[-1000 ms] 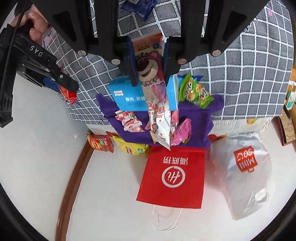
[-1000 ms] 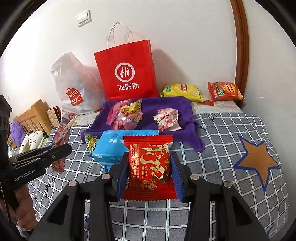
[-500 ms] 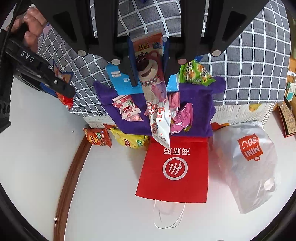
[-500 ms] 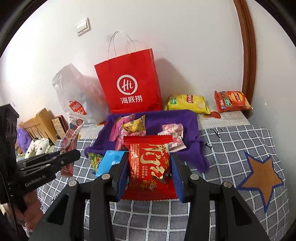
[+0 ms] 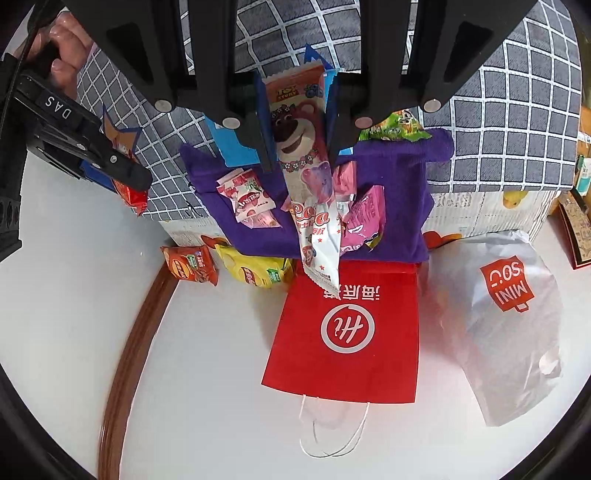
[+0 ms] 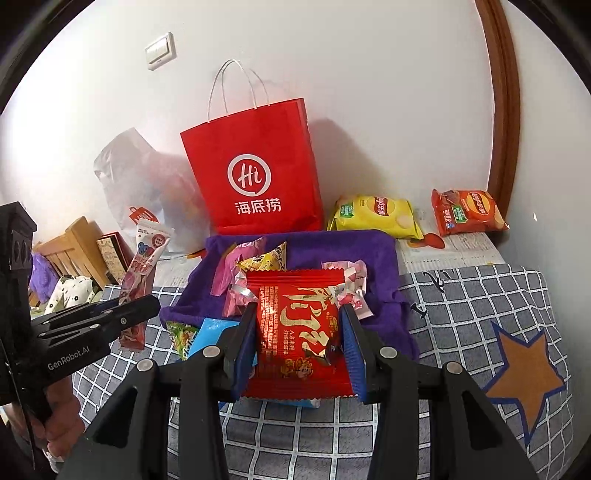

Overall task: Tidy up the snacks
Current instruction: 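Carry the red packet and pink candy stick over the purple towel with both tools, then lower both tools and open them to drop the snacks onto the towel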

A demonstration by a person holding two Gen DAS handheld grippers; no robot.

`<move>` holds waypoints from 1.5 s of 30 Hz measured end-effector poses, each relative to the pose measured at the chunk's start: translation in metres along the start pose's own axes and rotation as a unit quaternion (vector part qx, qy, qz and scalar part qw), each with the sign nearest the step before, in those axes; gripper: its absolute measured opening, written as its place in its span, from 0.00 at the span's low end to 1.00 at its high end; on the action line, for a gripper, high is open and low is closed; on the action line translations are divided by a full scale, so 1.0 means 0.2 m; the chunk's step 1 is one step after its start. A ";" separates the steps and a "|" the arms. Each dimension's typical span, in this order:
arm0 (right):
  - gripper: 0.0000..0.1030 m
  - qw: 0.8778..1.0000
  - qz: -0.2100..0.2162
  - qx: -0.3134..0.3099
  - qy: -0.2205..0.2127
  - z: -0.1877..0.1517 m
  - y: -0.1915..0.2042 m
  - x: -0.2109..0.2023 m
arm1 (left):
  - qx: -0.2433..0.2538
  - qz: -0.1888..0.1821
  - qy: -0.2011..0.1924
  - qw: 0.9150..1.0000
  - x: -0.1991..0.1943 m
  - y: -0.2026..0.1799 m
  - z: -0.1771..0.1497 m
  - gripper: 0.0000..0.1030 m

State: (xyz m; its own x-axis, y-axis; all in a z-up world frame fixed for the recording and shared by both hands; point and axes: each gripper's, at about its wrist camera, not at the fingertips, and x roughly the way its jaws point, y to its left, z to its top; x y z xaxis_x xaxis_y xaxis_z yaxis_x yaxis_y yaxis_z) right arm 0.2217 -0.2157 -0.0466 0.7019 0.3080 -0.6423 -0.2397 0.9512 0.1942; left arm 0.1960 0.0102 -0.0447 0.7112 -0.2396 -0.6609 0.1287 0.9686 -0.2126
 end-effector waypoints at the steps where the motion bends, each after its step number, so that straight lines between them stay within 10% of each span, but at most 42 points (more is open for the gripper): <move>1: 0.41 1.000 0.000 0.000 0.000 0.00 0.00 0.00 | -0.001 0.000 0.000 1.000 0.00 0.01 0.00 0.23; 45: 0.41 0.997 -0.055 -0.013 0.047 0.15 -0.01 0.48 | -0.016 -0.011 0.035 0.999 0.39 0.27 0.17 0.23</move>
State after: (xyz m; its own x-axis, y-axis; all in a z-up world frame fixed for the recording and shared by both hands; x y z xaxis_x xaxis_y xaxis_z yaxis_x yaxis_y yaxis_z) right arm 0.3098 -0.1887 -0.0853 0.6586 0.1975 -0.7261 -0.1829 0.9780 0.1001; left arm 0.2816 0.0450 -0.0840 0.6581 -0.2654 -0.7046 0.1211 0.9609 -0.2489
